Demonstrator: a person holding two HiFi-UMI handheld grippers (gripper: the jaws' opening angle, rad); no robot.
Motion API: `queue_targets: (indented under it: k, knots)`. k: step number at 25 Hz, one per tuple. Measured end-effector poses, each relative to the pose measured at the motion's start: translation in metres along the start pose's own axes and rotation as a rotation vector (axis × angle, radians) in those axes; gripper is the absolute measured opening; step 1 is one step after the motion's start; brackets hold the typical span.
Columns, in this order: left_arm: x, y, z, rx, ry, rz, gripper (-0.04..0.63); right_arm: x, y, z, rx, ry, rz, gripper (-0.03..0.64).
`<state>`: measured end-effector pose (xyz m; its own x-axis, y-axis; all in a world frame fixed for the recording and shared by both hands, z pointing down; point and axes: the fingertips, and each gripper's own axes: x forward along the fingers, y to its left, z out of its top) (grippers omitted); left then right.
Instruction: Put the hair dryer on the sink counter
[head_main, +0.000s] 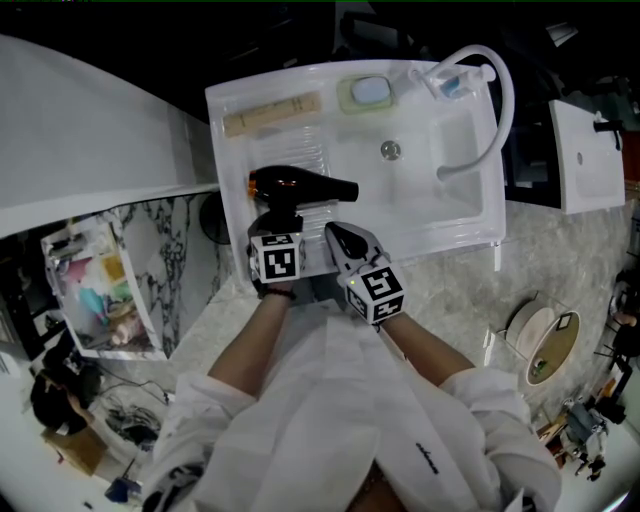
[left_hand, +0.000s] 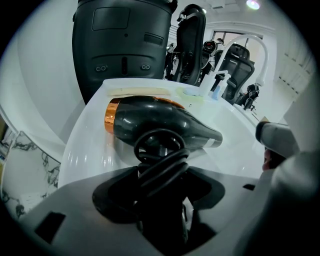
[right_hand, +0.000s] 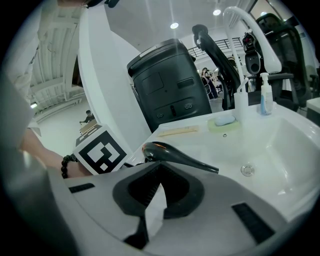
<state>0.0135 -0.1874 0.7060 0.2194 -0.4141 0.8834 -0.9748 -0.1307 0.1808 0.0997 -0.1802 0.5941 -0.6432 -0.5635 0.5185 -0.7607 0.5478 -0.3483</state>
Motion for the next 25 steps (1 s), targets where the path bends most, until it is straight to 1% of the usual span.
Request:
queue_targets:
  k: [8,12,19,25]
  knots:
    - [-0.001,-0.001,0.001,0.01,-0.002,-0.007,0.291,-0.002,-0.001,0.001,0.0,-0.003,-0.002,0.017]
    - [-0.001,-0.002,0.001,-0.001,-0.008,-0.018,0.291,-0.003,-0.002,0.001,0.001,-0.002,-0.003,0.017]
    - [-0.004,-0.001,0.0,0.02,-0.01,-0.021,0.302,-0.002,-0.001,0.002,0.0,-0.005,-0.003,0.017]
    - [-0.012,-0.003,0.001,0.027,-0.019,-0.041,0.302,-0.003,-0.001,0.003,-0.001,-0.009,-0.011,0.017]
